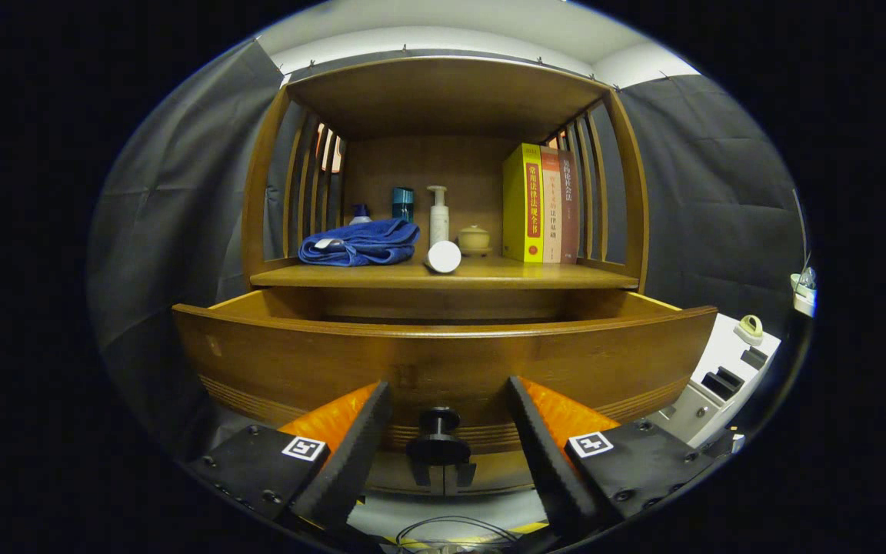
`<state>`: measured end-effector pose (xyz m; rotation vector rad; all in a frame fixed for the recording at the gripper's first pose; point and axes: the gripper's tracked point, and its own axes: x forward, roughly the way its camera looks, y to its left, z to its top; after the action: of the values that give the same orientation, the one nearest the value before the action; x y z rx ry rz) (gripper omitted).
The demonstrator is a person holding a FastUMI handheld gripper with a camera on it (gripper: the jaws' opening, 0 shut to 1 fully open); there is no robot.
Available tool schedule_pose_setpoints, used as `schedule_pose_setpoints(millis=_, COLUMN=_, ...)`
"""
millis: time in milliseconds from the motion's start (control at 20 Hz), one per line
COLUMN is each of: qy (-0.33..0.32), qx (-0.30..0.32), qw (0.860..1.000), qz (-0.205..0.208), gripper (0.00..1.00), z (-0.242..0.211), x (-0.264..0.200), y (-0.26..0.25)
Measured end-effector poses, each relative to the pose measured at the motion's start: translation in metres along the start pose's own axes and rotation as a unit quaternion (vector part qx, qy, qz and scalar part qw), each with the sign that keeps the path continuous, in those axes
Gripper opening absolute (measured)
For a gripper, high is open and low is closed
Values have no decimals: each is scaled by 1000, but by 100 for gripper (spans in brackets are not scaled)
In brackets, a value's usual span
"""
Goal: Pull open the drawer, take out the items inside it, and place them on the countertop above the cabinet.
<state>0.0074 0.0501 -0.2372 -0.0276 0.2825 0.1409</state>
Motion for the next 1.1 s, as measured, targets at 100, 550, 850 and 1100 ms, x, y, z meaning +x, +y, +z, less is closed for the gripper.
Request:
schedule_pose_setpoints(millis=100, qy=0, qx=-3, qw=1000, qz=-2, gripper=99, z=0, x=7, y=1)
schedule_pose_setpoints(millis=550, qy=10, qx=3, qw=1000, qz=-4, gripper=99, z=5, x=44, y=4)
schedule_pose_setpoints(millis=850, qy=22, qx=14, qw=1000, qz=0, gripper=99, z=0, x=72, y=6)
schedule_pose_setpoints(millis=1100, qy=32, qx=14, qw=999, qz=2, gripper=99, z=-4, x=92, y=6)
